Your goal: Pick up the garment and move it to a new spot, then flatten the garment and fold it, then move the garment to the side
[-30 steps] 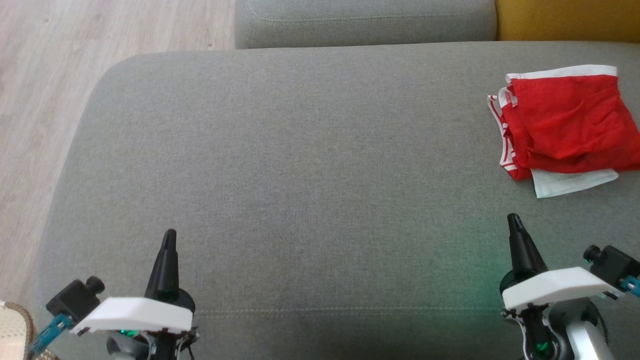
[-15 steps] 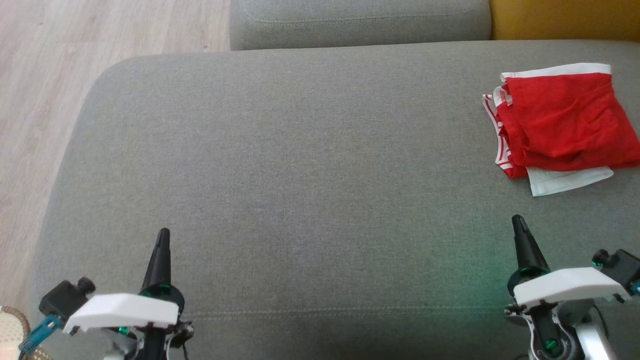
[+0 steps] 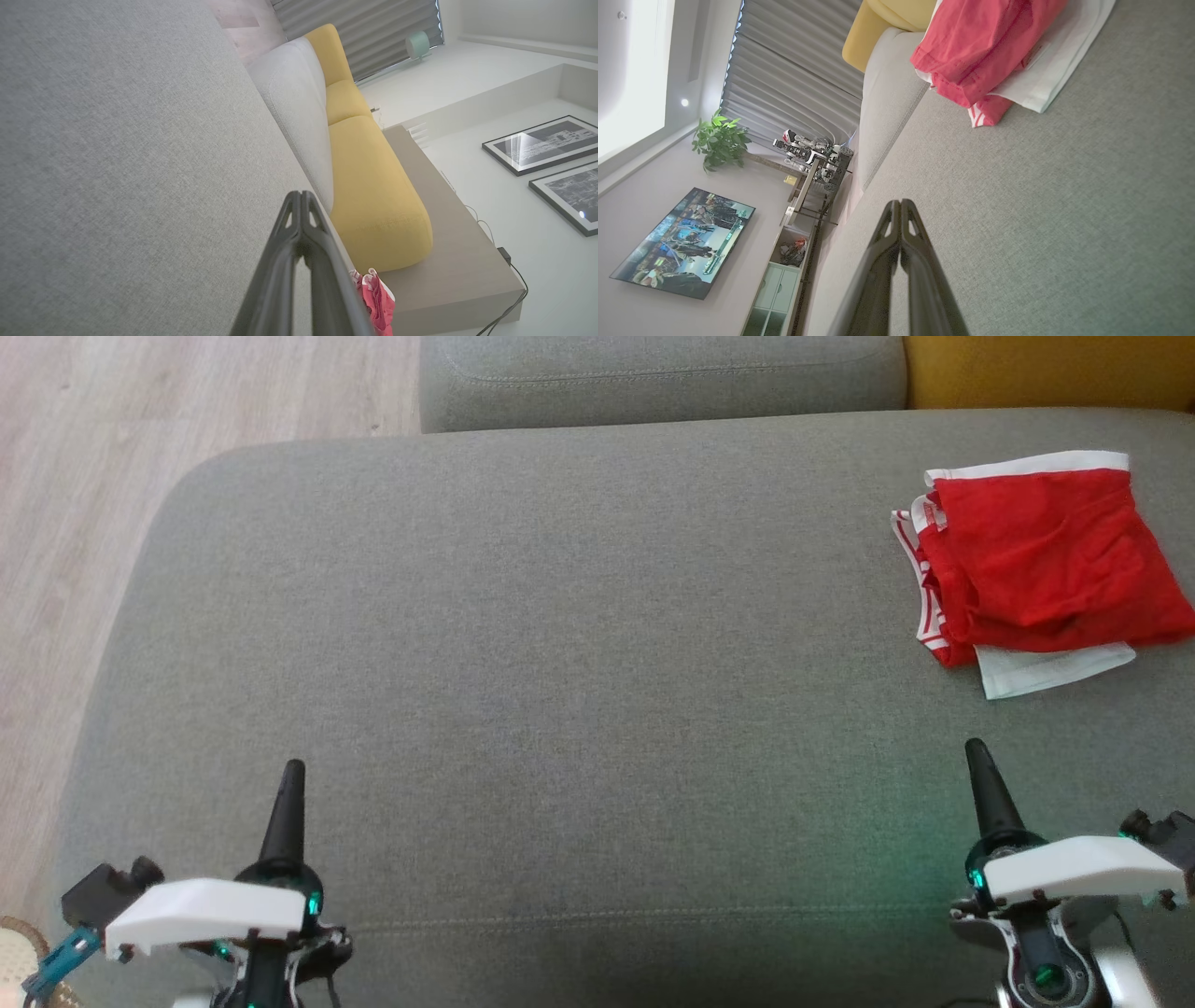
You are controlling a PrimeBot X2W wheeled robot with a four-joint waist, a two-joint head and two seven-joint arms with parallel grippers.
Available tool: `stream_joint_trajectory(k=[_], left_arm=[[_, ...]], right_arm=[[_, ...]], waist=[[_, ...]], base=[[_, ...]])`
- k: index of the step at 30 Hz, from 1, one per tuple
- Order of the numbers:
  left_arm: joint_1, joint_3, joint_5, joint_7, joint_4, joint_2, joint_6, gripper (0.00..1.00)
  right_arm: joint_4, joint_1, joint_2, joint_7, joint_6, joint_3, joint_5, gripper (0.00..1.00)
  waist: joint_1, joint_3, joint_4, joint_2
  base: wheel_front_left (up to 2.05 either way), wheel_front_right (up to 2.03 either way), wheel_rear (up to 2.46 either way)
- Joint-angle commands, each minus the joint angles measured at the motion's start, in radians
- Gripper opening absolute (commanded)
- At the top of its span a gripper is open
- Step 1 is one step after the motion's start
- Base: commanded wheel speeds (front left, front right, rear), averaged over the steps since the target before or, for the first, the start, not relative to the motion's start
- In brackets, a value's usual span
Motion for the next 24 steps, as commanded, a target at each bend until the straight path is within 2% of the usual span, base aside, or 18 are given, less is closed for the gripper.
stream_joint_trajectory(k=[1,24], left_arm=[[-0.058,0.034,-0.026,0.006,-0.025,0.018,-0.012,0.0],[-0.09,0.092,-0.264,0.077,0.019,0.019,-0.039,0.0]], right_arm=[[-0.033,-0.05,0.0,0.007,0.0,0.006,0.032,0.0],[-0.031,-0.054,0.001,0.077,0.0,-0.025,0.306,0.0]], waist=[[0.0,0.0,-0.001,0.0],[0.0,-0.003,-0.021,0.0]], base=[[0.0,0.0,0.0],[0.0,0.0,0.0]])
